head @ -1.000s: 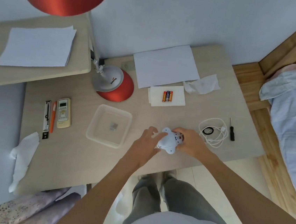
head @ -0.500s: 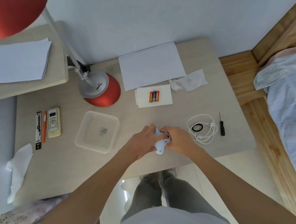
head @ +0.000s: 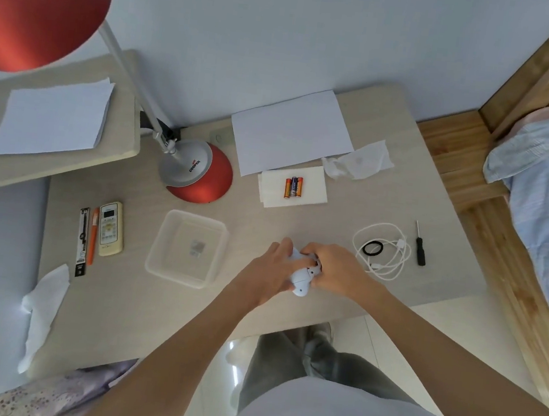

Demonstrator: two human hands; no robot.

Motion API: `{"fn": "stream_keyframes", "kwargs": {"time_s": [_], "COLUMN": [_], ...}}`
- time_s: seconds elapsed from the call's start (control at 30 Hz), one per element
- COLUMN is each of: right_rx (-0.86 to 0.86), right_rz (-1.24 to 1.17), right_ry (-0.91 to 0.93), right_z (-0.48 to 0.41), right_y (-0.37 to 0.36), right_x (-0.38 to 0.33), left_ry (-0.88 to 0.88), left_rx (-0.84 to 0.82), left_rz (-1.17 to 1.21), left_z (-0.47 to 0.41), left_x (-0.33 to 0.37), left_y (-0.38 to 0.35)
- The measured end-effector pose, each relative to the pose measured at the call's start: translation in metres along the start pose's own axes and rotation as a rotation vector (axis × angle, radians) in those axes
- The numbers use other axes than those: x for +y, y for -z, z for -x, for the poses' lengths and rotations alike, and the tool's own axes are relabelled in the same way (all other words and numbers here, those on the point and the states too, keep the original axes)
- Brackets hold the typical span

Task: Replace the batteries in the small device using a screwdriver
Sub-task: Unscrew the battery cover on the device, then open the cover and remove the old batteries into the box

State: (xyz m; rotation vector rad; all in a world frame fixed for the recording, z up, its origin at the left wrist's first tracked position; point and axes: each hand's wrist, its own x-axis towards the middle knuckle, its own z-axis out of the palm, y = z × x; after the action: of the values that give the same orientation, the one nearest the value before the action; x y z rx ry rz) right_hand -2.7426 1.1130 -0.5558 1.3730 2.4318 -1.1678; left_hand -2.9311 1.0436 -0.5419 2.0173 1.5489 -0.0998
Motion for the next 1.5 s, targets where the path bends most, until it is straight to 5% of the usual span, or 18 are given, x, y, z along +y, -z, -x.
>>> {"fn": "stream_keyframes", "kwargs": {"time_s": [0.83, 1.5], "right_rx": [0.03, -0.005], "right_rz": [0.091, 0.168], "right_ry": [-0.015, -0.015], "right_z": [0.001, -0.001], "right_y": [-0.004, -0.005], "right_x": [0.004, 0.007], "left_ry": [-0.004, 0.352], "left_rx": [0.33, 0.144], "left_rz": [0.017, -0.06], "left_z": [0.043, 0.119], "left_x": [0.007, -0.062], "left_y": [-0.028, -0.089]}}
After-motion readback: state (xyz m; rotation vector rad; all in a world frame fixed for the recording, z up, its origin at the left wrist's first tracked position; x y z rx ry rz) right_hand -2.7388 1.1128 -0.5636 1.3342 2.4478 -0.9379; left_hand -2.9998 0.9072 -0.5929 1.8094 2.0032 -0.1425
